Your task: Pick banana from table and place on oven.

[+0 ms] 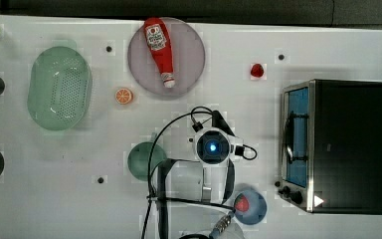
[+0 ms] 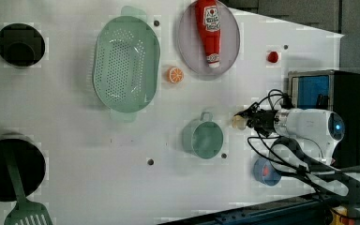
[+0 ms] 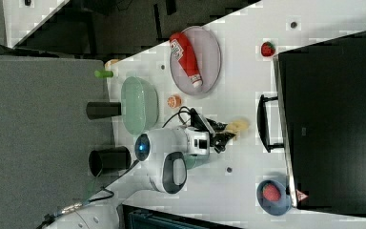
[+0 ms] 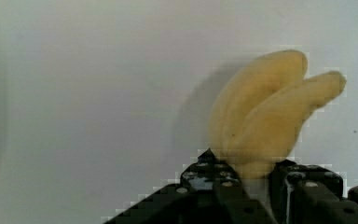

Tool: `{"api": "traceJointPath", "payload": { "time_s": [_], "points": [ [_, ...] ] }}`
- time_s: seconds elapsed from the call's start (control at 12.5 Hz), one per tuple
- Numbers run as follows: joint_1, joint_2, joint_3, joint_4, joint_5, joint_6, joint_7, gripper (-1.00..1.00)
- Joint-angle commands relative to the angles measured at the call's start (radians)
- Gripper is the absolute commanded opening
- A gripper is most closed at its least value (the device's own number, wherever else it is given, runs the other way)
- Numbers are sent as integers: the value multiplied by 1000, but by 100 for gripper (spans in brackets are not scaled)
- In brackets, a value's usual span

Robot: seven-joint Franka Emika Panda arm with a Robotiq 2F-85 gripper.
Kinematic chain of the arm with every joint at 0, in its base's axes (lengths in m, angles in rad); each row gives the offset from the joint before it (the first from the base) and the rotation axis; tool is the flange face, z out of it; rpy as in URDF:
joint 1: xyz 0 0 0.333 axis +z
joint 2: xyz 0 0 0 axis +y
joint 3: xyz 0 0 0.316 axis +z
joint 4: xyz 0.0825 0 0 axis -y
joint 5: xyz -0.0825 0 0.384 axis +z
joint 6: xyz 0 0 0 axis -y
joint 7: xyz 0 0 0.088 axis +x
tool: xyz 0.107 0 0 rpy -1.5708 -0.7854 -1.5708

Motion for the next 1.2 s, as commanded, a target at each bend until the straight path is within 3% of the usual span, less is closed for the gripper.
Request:
{"api": "traceJointPath", "payload": {
  "time_s": [0.08,0.32,0.64,0.96,1.2],
  "points": [
    [3,-104,-10,10,-2,-21,17,-48],
    [7,-309,2,46,-2,-274,17,-48],
    [10,-544,12,204,-1,-696,17,-48],
    [2,-589,-5,408,-2,-1005,17,-48],
    [-20,-558,-82,535,-8,-1079,-18,-48]
  ]
}}
